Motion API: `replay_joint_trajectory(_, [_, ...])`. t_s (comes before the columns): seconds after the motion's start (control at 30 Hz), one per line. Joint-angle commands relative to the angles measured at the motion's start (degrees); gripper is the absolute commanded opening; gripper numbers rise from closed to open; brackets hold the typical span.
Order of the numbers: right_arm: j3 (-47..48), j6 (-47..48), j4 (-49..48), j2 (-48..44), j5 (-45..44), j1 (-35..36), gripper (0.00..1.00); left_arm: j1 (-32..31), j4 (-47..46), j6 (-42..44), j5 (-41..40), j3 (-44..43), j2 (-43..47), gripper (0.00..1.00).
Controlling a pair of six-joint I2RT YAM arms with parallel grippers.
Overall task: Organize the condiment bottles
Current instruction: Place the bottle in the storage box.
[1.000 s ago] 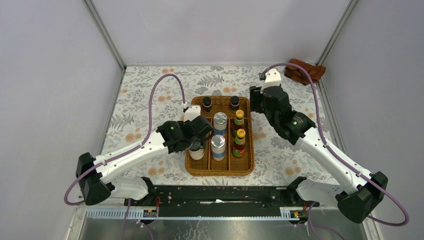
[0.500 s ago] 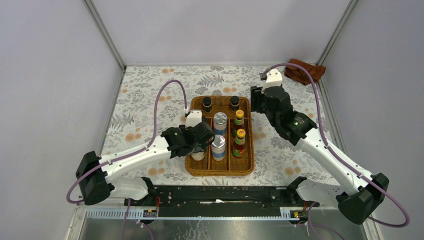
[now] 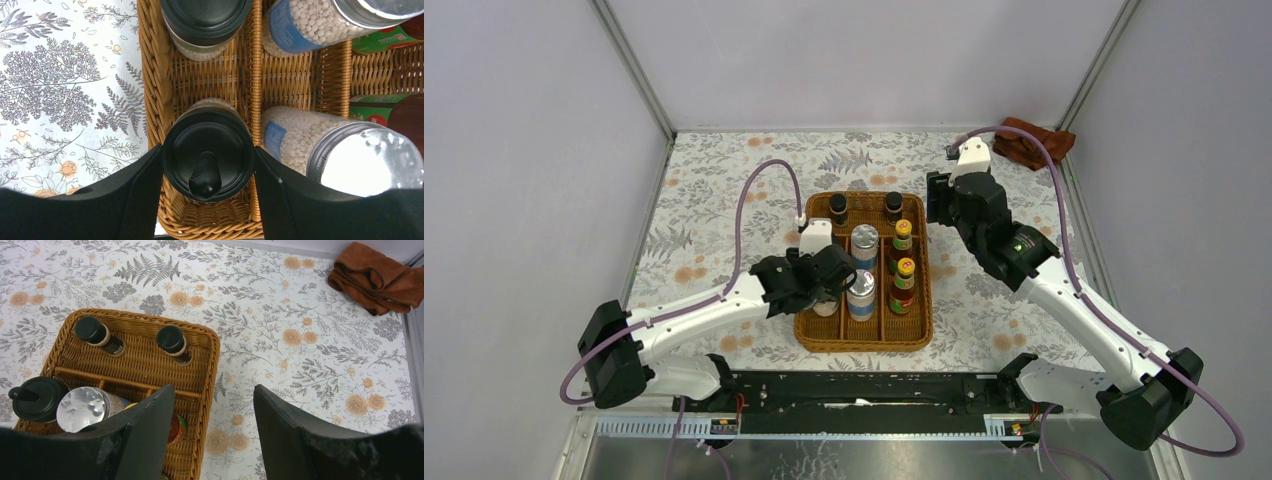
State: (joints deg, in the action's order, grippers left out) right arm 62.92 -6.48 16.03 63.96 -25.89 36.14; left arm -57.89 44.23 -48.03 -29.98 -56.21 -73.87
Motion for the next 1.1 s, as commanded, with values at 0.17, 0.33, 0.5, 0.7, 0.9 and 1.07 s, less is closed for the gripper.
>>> replay_joint_trajectory(0.17, [1.07,1.04,-0.66,-1.21,0.03,-1.01,0.67,-0.65,-2.9,0.43,-3.36,0.77,-1.99,0.0])
replay_joint_trajectory(0.33, [1.07,1.18,-0.77,-1.21,0.16,-1.15,0.67,-0.65,-2.33,1.28,-4.6,0.07,-3.05,0.0])
replay_joint_trajectory(0.5, [0.98,1.27,-0.9,-1.21,0.24,-1.28,0.67,-0.65,-1.81,1.45,-5.26,-0.15,-3.81,0.0])
replay_joint_trajectory(0.7, [0.89,1.18,-1.09,-0.96,0.58,-1.5,0.67,-0.69,-0.32,1.93,-5.33,-1.41,-4.71,0.0])
replay_joint_trajectory(0.9, [0.89,1.07,-1.26,-0.86,0.74,-1.58,0.67,-0.71,1.15,2.85,-2.61,-2.24,-7.18,0.16])
replay_joint_trajectory(1.07, [0.72,1.0,-1.22,-0.93,0.75,-1.64,0.66,-0.73,0.91,2.68,-2.1,-1.51,-5.63,0.32])
